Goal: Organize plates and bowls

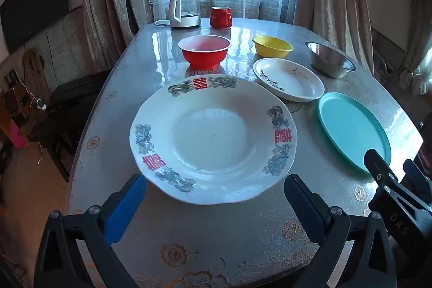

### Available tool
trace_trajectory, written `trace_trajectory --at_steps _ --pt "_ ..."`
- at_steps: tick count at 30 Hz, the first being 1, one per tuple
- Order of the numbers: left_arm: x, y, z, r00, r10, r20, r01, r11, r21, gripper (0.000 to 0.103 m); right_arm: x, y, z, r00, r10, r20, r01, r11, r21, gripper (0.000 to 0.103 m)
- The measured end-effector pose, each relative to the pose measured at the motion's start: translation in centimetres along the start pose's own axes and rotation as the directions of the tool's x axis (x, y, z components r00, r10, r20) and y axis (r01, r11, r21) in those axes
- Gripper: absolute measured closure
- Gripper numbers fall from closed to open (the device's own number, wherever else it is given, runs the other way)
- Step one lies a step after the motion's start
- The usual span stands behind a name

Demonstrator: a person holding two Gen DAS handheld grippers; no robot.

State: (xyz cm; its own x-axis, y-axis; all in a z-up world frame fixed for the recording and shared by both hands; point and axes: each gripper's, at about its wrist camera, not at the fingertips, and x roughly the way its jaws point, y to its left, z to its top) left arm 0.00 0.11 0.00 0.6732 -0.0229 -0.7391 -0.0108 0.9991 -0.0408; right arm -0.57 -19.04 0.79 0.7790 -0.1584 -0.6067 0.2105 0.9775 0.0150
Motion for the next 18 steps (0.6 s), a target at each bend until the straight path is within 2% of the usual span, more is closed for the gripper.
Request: trace_trajectory --at_steps 7,18 --pt "0.34 0.47 -0.74 1.000 0.007 0.005 -0.007 1.000 0.010 0.000 0.35 0.18 -0.10 1.000 0.005 -0.025 -0.005 1.000 -0.001 0.000" --pt "0.26 0.13 -0.18 1.000 0.020 -0.006 -0.020 1.000 0.012 0.000 0.69 0.07 -0.26 0.999 0.012 -0.041 -0.012 1.000 0.008 0.000"
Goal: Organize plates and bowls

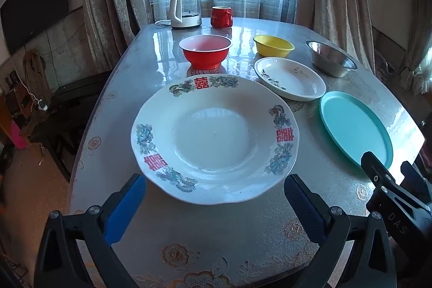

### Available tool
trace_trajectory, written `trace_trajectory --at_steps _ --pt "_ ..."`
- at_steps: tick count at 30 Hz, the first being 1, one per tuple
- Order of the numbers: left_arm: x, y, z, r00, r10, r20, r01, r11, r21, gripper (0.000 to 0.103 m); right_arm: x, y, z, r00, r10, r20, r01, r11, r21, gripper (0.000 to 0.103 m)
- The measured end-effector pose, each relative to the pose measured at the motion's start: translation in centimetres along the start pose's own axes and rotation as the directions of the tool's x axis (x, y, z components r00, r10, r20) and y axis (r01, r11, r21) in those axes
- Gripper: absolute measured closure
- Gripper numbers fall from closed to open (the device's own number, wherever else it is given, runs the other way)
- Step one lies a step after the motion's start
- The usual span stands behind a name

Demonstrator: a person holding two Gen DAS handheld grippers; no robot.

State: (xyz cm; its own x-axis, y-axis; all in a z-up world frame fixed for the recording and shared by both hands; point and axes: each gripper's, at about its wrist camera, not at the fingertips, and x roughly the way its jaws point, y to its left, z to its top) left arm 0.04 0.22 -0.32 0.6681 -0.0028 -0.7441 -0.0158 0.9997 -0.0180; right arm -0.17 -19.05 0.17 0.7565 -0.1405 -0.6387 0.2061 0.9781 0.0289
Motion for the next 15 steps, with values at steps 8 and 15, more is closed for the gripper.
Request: trace_trajectory --at_steps 8,15 --pt "0.16 0.02 -0.03 1.000 0.005 -0.005 -0.005 1.000 0.002 0.000 0.05 -0.27 -0.01 1.000 -0.006 -0.005 0.006 1.000 0.006 0.000" --pt "0.09 0.05 -0.07 1.000 0.008 -0.004 -0.008 1.000 0.001 0.000 0.10 -0.22 -0.12 1.000 -0.003 -0.011 0.003 1.000 0.006 0.000"
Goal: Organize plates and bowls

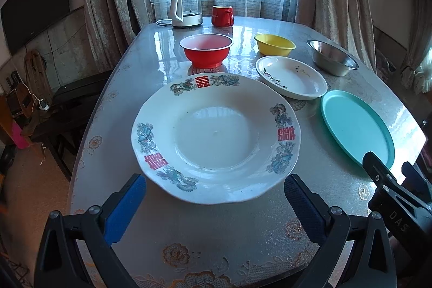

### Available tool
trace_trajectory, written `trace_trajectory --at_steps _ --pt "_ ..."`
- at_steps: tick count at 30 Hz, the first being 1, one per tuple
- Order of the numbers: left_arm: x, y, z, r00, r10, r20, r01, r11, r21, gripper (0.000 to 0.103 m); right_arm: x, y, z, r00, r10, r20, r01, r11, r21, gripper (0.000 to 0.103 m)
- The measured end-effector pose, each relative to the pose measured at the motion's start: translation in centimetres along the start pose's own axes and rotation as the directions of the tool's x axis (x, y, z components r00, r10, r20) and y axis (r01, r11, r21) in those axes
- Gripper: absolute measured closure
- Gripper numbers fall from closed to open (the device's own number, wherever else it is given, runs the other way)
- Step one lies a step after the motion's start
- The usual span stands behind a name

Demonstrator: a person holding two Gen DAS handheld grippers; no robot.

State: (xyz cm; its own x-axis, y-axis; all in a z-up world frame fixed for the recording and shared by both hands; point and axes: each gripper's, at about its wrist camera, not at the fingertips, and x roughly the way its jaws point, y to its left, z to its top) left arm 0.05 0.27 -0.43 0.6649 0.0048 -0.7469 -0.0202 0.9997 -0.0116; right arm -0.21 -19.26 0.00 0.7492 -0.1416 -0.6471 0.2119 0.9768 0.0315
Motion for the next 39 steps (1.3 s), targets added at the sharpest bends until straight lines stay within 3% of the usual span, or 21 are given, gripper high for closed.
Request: trace_trajectory --at_steps 39 --pt "0.02 0.15 -0.04 1.000 0.005 0.000 -0.005 1.000 -0.003 0.000 0.38 -0.35 -0.11 1.000 -0.007 -0.030 0.007 1.000 0.006 0.000"
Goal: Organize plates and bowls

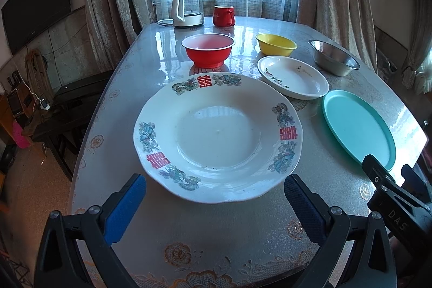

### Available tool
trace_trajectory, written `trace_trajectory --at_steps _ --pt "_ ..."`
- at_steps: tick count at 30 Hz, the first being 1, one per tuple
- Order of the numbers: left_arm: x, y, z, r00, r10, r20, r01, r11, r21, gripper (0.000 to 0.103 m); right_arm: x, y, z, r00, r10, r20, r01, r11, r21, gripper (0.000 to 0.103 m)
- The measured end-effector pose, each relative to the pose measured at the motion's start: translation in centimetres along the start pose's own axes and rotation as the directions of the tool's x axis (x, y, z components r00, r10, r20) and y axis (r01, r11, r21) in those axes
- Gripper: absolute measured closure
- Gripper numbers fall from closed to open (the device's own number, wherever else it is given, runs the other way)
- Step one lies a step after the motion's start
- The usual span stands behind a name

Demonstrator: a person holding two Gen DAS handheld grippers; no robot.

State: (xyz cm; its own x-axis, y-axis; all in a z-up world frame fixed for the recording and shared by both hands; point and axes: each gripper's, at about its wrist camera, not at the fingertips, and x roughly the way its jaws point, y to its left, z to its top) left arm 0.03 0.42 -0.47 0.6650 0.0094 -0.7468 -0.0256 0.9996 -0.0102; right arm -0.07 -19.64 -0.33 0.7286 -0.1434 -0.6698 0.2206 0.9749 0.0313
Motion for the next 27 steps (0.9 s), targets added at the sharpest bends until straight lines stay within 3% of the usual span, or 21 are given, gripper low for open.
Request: trace_trajectory --at_steps 18,27 --pt "0.3 0.5 0.3 1.000 0.027 0.002 -0.027 1.000 -0.011 0.000 0.2 -0.1 0.1 1.000 0.001 0.000 -0.001 1.000 -0.004 0.000" --pt "0.8 1.5 0.6 0.999 0.037 -0.003 -0.037 0.999 -0.039 0.000 0.7 0.9 0.9 0.995 0.098 0.015 -0.097 0.994 -0.049 0.000"
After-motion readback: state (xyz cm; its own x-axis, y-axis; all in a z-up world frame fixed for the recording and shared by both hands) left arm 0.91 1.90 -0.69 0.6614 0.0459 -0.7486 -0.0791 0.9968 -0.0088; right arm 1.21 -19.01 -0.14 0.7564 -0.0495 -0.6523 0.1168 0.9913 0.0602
